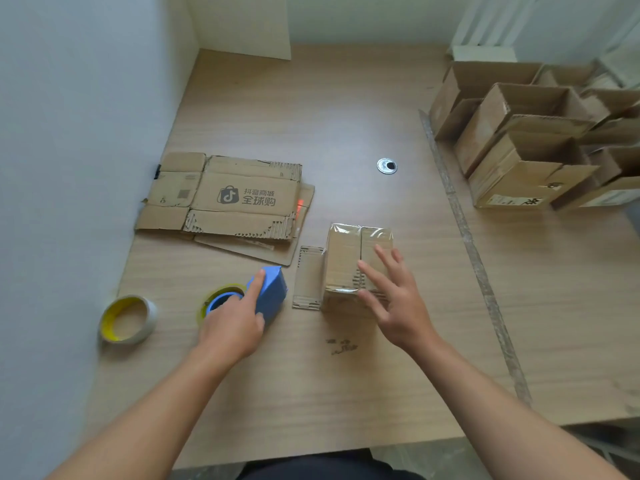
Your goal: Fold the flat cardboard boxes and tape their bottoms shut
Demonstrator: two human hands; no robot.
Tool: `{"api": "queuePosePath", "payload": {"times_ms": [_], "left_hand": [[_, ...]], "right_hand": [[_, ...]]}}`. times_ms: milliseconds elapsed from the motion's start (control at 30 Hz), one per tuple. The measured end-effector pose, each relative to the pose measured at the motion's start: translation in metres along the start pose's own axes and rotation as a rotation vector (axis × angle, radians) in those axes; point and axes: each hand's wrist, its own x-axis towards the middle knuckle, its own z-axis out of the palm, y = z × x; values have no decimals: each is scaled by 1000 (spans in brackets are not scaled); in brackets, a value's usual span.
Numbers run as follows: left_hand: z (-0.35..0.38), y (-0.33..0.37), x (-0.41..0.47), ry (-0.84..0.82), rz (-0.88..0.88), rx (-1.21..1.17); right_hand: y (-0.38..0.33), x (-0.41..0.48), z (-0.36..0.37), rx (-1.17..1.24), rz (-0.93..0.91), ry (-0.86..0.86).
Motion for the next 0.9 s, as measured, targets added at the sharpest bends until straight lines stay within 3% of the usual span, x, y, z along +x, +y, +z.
{"api": "queuePosePath", "payload": {"times_ms": [133, 333, 467, 567, 633, 767, 900], "left_hand": [[14, -9, -7, 39, -62, -17], [23, -15, -6, 45, -31, -10], [19, -13, -10, 101, -47, 27], [15, 5, -16, 286, 109, -246], [12, 32, -16, 230, 198, -477], [17, 81, -4, 24, 166, -742], [25, 104, 7, 87, 9, -879]], "right_hand": [[-19, -6, -3, 199, 358, 89], [-17, -15, 5, 411, 717, 76], [-14, -13, 7, 348, 711, 72], [-13, -13, 10, 375, 738, 59], [-14, -12, 10, 394, 738, 50], [-23, -5, 3, 376, 708, -22], [-27, -1, 4, 363, 654, -60]]}}
